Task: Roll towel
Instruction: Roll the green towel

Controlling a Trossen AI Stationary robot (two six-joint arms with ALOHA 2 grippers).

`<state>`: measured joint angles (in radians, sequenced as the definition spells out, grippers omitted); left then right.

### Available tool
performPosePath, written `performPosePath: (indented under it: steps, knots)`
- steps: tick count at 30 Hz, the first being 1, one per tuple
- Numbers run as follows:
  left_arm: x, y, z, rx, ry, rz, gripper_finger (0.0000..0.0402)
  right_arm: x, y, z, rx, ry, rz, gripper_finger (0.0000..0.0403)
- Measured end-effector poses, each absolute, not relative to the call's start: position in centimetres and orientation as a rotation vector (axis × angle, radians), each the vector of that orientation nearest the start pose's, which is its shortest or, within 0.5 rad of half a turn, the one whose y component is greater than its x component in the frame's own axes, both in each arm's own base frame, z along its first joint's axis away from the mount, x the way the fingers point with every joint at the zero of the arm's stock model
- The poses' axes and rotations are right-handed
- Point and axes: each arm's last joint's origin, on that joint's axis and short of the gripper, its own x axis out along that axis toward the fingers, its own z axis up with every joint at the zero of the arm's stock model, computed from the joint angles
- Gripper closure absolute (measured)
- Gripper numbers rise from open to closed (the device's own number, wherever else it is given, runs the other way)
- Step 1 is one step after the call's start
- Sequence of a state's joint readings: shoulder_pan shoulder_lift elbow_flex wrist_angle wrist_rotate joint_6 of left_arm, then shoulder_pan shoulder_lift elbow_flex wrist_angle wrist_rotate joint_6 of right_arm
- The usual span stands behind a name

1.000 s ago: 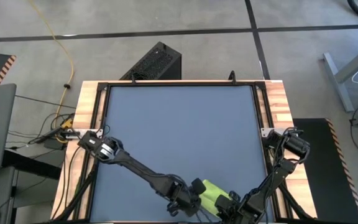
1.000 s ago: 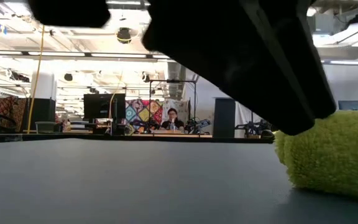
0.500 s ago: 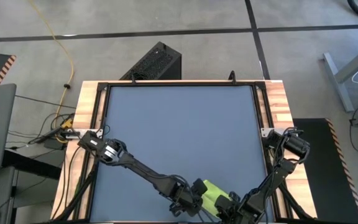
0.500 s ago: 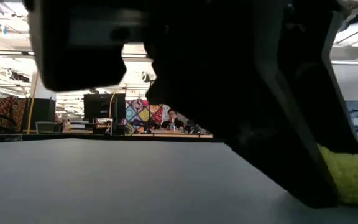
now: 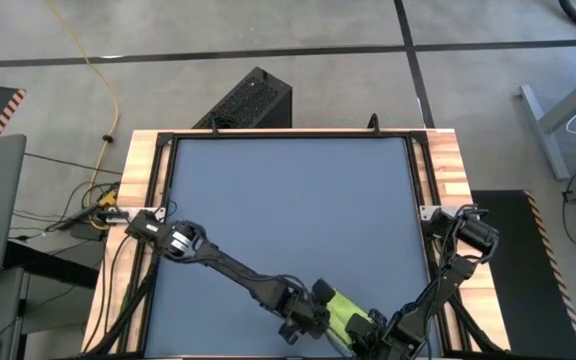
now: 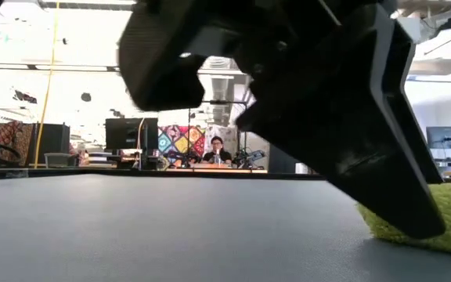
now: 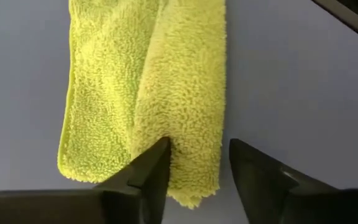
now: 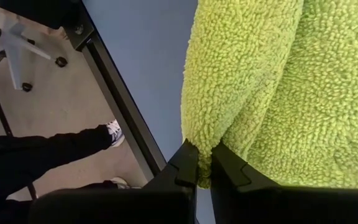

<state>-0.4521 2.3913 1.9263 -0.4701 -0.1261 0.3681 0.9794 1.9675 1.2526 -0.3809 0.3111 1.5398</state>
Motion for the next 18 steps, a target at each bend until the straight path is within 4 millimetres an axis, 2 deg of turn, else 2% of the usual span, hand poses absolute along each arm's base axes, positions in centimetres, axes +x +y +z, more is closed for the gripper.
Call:
performPosePath:
  steps: [9, 13, 18]
  knots:
    - [47.5, -20.6, 14.3, 0.472, 0.870, -0.539, 0.0387, 22.5, 31.9, 14.7, 0.715, 1.058, -0.186, 0.0363]
    - [47.6, -19.8, 14.2, 0.390, 0.901, -0.589, 0.0396, 22.5, 31.9, 14.7, 0.734, 1.056, -0.192, 0.0363]
    - [48.2, -17.8, 14.4, 0.160, 0.967, -0.655, 0.0399, 22.4, 32.0, 15.3, 0.773, 1.047, -0.191, 0.0363]
